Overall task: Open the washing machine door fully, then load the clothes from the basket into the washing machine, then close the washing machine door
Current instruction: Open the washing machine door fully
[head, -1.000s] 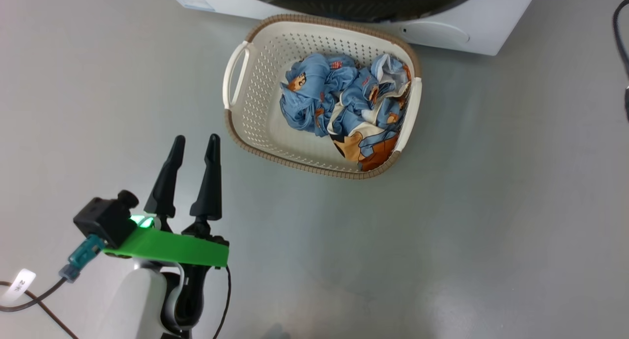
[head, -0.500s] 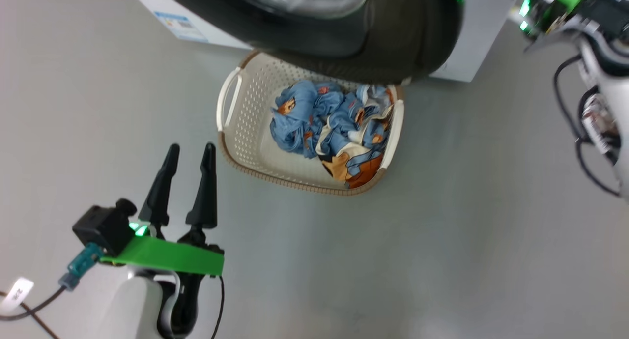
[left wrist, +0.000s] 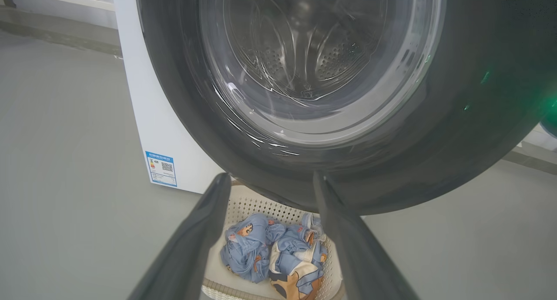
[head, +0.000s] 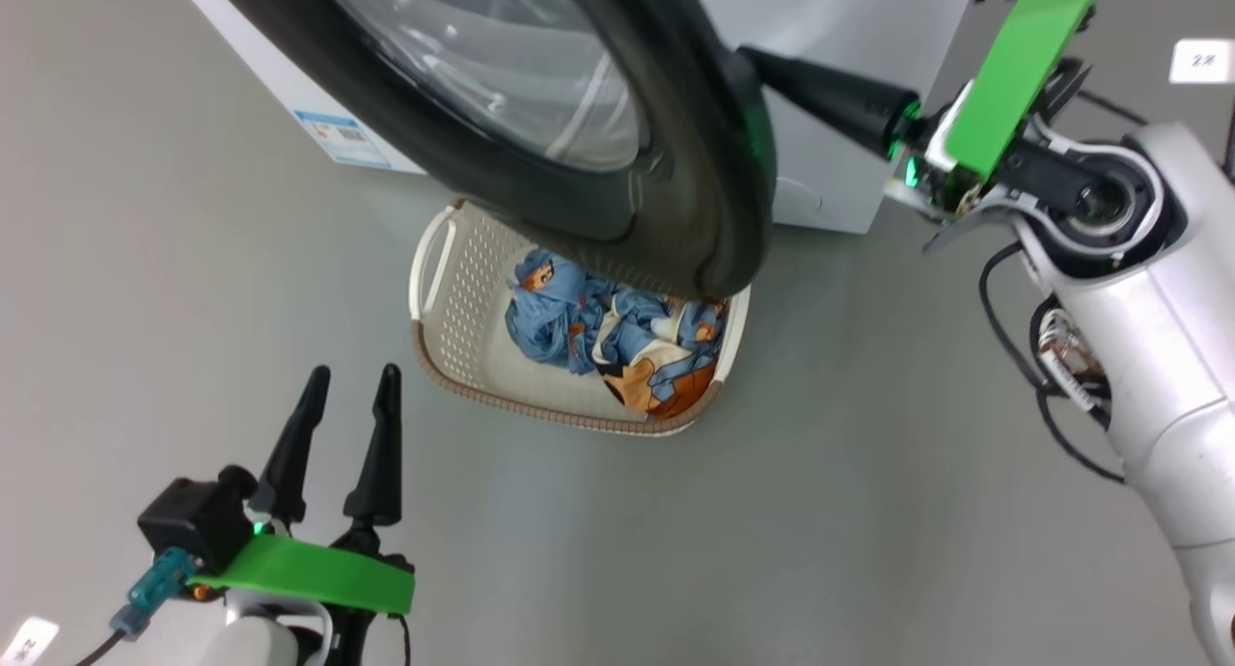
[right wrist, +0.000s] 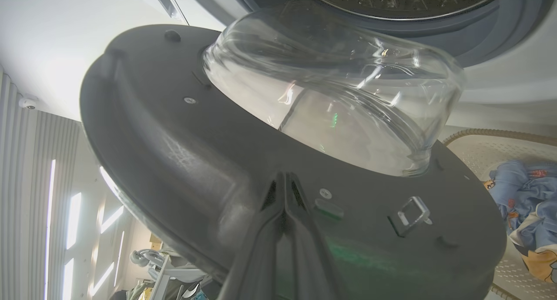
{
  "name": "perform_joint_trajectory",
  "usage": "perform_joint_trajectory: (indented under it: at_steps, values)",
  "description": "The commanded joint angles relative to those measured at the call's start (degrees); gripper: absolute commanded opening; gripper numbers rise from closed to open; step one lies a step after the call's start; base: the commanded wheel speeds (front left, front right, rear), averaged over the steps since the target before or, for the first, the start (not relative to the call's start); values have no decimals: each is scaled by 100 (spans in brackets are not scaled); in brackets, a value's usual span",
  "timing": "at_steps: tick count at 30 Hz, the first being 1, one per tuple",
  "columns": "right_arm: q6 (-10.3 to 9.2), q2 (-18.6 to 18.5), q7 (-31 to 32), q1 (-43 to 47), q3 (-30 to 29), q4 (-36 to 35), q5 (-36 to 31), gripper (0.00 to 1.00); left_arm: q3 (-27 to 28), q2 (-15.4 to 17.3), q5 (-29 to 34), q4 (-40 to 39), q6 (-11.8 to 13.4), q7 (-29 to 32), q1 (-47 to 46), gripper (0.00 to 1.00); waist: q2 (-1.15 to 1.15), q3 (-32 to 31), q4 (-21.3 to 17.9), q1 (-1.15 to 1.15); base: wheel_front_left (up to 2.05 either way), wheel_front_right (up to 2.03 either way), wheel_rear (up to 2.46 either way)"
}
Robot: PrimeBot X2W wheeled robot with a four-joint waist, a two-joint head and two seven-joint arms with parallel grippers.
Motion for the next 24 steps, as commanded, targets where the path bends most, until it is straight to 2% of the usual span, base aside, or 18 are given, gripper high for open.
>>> perform_joint_trajectory:
  at_steps: [1,14,24]
  values:
    - [34,178,72,159,57,-228,25,0,235,192,45,-144,3,-38,81,100,0,-157,-69,1,0,0,0]
    - [34,496,365,819,143,-383,100,0,329,207,218,-101,3,-38,432,100,0,-578,40,1,0,0,0]
    - [34,835,613,1167,281,-469,97,0,302,157,252,-85,3,-38,538,100,0,-771,295,1,0,0,0]
